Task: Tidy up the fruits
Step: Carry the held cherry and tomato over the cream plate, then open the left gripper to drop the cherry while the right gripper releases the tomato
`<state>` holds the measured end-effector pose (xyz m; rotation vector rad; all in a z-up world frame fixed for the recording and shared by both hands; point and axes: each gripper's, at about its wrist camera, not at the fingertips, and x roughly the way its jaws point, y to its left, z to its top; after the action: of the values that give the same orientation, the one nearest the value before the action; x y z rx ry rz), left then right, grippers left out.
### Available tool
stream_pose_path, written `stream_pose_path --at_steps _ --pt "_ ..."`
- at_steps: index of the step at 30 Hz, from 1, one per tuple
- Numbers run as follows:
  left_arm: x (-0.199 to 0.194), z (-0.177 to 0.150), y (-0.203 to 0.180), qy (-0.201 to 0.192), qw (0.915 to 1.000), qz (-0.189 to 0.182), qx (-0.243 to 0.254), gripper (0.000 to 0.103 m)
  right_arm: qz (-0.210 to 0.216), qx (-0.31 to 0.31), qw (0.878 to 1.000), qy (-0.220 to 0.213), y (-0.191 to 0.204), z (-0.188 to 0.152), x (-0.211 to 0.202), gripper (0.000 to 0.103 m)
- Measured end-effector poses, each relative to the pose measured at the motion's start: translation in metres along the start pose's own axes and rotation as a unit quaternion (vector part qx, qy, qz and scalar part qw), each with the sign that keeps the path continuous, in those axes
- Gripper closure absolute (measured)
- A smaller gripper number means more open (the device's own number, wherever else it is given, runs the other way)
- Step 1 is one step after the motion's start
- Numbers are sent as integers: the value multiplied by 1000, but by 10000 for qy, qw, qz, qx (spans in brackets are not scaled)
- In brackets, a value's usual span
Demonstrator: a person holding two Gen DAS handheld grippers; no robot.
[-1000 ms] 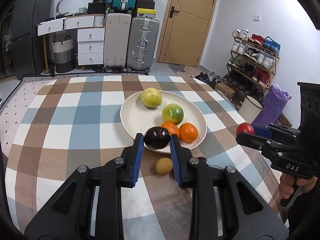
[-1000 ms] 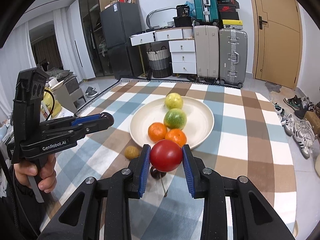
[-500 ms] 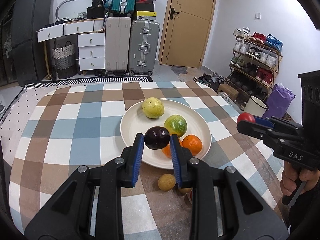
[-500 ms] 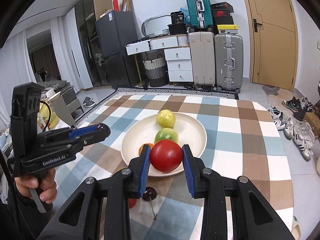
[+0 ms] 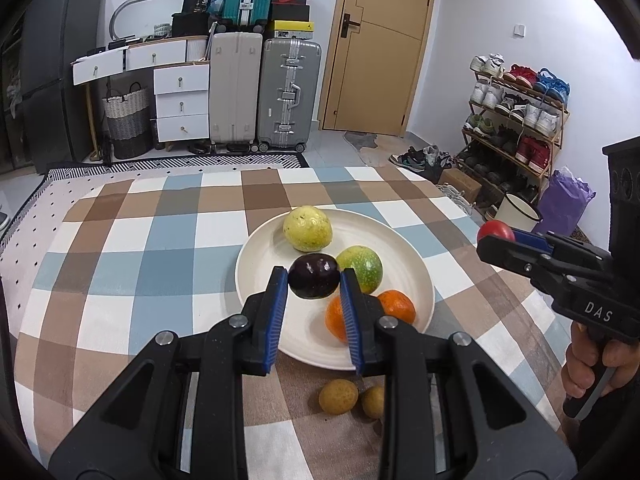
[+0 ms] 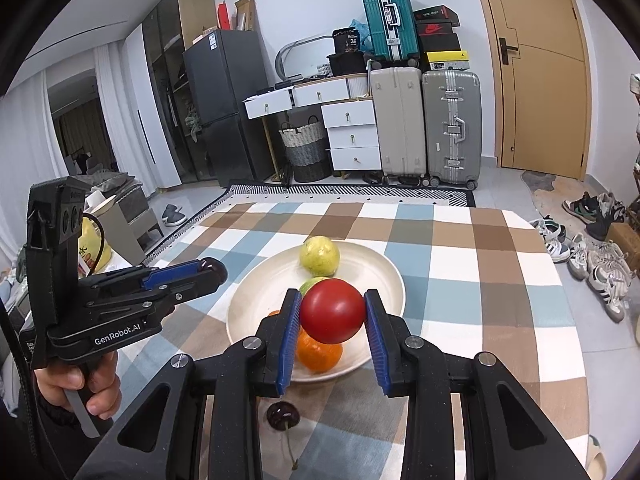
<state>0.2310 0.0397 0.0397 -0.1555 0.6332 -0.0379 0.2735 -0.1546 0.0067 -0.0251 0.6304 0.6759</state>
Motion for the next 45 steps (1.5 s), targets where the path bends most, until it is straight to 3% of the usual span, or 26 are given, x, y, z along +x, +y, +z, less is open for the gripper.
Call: stream_pose_path --at_steps 11,27,45 --pt "32 0 11 48 9999 147 -19 79 62 103 9999 -11 -10 1 25 71" --pt "79 -14 14 417 9987 282 23 79 -89 395 9981 467 -27 -15 75 71" --pt "100 -21 13 616 9977 280 0 79 -175 448 9972 573 -29 -21 86 71"
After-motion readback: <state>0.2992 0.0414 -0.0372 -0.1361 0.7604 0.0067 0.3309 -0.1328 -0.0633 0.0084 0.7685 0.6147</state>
